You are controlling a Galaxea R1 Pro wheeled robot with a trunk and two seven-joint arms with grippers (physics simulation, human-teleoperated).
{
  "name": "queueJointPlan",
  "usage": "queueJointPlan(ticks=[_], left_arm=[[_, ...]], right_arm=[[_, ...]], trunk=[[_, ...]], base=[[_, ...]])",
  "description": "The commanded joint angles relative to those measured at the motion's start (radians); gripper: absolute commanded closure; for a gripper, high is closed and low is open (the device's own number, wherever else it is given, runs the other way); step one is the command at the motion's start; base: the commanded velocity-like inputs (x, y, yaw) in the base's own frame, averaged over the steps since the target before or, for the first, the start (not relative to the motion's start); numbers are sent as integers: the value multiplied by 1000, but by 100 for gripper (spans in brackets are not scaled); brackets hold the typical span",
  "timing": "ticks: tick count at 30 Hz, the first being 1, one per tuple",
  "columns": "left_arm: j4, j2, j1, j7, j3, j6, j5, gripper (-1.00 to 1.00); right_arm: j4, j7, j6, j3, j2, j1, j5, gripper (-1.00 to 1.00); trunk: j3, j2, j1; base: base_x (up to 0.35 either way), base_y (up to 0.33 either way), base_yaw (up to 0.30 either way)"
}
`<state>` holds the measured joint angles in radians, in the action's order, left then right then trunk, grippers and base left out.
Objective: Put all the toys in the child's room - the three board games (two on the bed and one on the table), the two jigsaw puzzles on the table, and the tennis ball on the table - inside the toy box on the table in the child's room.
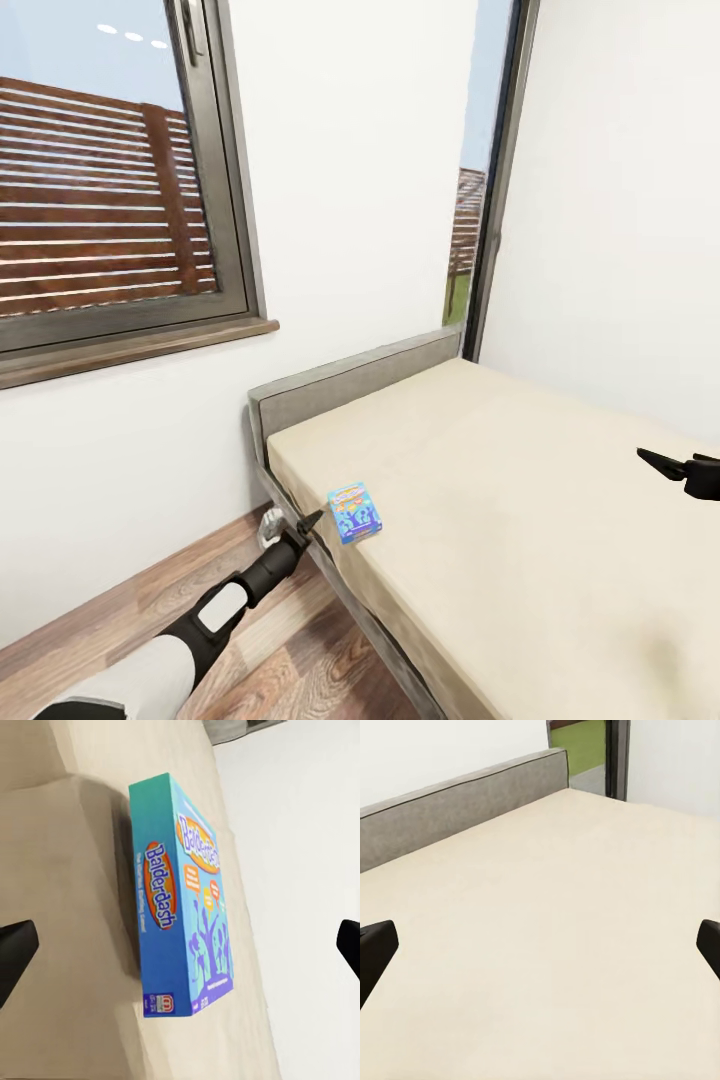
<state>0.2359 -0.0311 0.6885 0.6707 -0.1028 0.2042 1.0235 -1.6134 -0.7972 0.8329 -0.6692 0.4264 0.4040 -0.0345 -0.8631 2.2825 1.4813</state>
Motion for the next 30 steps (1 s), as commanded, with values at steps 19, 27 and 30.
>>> queueJointPlan(ticks=[19, 27, 30], left_arm=[[-37, 0, -1, -53, 43, 6, 14, -100], [-36, 0, -1, -54, 43, 6, 16, -100], [-36, 0, -1, -54, 43, 7, 16, -100]], right_arm=[[0, -4, 8, 0, 0, 1, -4, -100], [0, -4, 8, -1, 0, 1, -3, -100], [0, -4, 8, -2, 0, 1, -3, -100]], trunk=[[-1, 0, 0], [-1, 0, 0], [-1, 0, 0]], base=[[0, 0, -93], [0, 0, -133], [0, 0, -31]])
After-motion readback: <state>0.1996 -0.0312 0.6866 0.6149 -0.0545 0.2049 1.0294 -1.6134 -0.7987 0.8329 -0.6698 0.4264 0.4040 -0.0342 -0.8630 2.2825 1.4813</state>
